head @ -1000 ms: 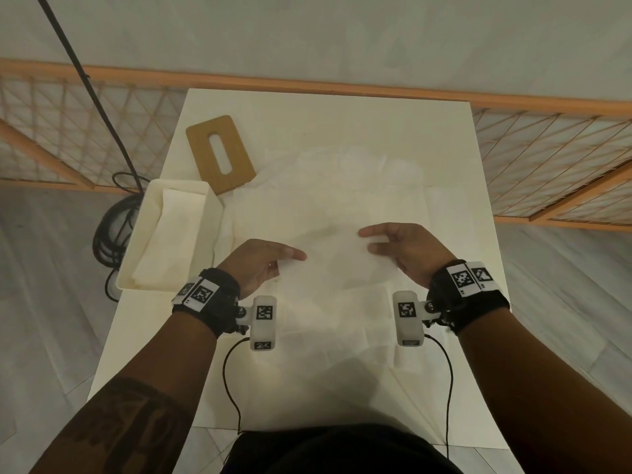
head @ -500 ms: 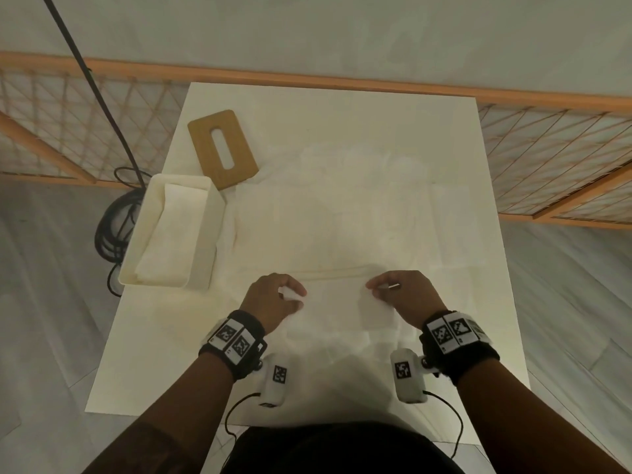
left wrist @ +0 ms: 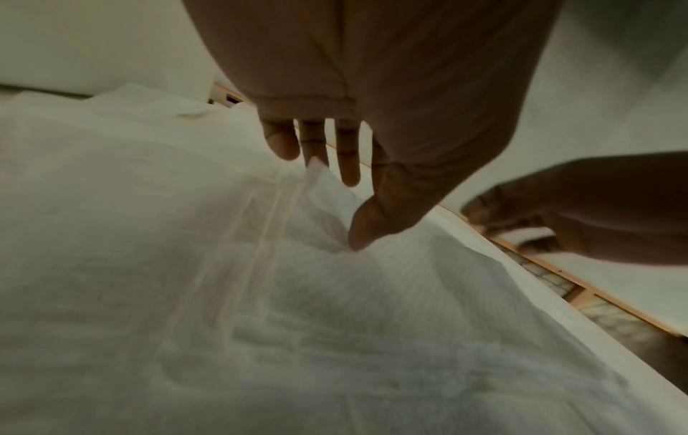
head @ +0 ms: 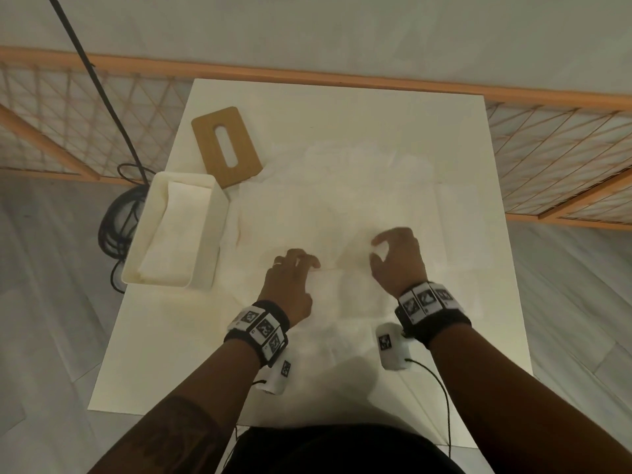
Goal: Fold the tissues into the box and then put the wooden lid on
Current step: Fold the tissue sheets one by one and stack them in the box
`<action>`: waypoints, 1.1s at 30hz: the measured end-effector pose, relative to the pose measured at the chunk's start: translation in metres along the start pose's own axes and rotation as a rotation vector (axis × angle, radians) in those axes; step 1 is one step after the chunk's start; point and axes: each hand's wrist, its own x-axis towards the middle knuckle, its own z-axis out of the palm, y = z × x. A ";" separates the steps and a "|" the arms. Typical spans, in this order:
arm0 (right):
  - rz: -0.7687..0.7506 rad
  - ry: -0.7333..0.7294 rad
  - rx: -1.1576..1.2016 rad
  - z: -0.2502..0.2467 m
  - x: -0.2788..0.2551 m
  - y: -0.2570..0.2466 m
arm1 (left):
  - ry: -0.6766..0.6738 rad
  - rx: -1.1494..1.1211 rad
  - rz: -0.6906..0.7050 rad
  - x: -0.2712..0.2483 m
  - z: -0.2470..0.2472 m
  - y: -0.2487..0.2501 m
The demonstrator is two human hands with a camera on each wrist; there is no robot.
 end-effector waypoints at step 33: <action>0.241 -0.221 1.344 -0.096 0.030 -0.029 | -0.203 -0.887 -0.306 0.034 -0.036 0.055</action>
